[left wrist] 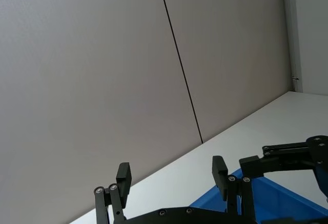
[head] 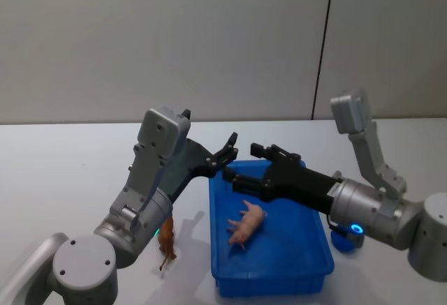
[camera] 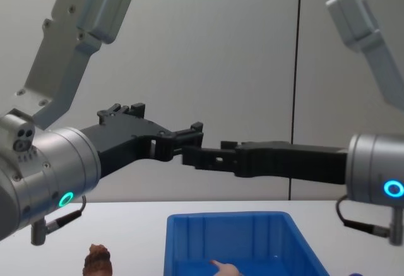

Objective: Pick up the two dolls from the table and place them into the box.

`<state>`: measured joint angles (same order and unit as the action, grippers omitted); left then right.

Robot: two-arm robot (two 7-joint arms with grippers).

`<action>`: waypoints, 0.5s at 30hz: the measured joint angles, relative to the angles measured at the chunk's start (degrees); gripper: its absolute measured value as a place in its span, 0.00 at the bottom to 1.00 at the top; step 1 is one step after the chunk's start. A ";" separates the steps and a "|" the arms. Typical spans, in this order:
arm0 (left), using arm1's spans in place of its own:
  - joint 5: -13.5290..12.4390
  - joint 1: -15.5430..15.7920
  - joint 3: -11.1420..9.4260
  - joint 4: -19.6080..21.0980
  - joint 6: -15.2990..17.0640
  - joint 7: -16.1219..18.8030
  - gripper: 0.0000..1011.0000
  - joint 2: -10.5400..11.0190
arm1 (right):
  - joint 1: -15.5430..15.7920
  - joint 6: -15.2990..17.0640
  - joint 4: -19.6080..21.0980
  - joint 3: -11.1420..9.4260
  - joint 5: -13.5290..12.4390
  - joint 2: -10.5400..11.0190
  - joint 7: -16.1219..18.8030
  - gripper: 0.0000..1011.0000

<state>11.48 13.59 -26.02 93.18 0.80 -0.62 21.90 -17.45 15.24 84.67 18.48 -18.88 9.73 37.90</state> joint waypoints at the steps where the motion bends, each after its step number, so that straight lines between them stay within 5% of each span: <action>1: 0.00 0.00 0.00 0.00 0.00 0.00 0.99 0.00 | -0.17 0.11 -0.15 0.06 -0.10 -0.11 0.34 0.87; 6: 0.00 0.00 0.00 0.00 0.00 0.00 0.99 0.00 | -0.96 0.54 -0.88 0.39 -0.58 -0.53 1.67 0.99; 15: 0.00 0.00 0.00 0.00 0.00 0.00 0.99 0.00 | -0.27 0.48 -0.21 -0.22 -0.37 0.95 0.82 0.99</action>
<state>11.48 13.59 -26.02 93.18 0.79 -0.62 21.89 -17.72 15.72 84.47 18.26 -19.25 10.68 38.71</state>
